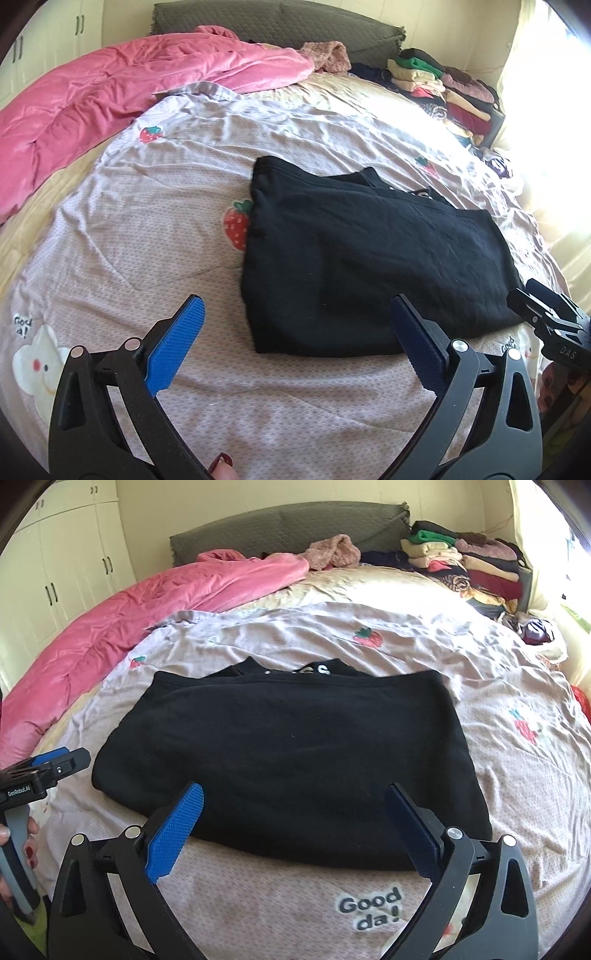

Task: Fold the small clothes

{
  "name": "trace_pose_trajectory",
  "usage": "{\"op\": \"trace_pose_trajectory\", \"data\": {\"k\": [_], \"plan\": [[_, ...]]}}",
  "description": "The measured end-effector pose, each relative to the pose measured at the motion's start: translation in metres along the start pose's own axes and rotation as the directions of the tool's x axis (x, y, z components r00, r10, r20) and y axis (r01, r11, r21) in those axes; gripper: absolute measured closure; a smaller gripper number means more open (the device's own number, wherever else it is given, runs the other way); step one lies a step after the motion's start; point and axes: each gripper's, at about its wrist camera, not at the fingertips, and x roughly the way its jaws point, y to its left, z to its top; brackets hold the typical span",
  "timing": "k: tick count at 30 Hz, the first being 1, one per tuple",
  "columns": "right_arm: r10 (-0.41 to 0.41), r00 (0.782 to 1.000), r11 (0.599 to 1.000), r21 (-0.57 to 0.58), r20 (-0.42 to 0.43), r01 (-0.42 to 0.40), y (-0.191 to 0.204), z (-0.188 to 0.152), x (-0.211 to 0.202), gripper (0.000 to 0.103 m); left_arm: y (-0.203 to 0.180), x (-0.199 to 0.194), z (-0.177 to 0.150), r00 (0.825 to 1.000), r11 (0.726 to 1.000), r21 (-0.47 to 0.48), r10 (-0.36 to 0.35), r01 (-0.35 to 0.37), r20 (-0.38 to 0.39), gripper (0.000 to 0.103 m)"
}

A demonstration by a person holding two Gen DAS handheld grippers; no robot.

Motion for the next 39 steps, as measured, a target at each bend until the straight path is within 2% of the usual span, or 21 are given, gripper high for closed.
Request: {"op": "trace_pose_trajectory", "data": {"k": [8, 22, 39], "plan": [[0.037, 0.999, 0.999, -0.036, 0.013, -0.037, 0.024, 0.007, 0.002, 0.005, 0.029, -0.007, 0.002, 1.0, 0.998, -0.062, 0.023, -0.023, 0.008, 0.01], [0.108, 0.994, 0.989, -0.096, -0.016, -0.109, 0.059, 0.001, 0.009, 0.005, 0.088, -0.025, -0.008, 0.995, 0.98, -0.175, 0.094, -0.09, 0.014, 0.01], [0.18, 0.981, 0.958, -0.213, -0.066, -0.19, 0.118, -0.006, 0.026, 0.005, 0.117, -0.031, -0.008, 0.993, 0.968, -0.221, 0.12, -0.116, 0.004, 0.01]]}}
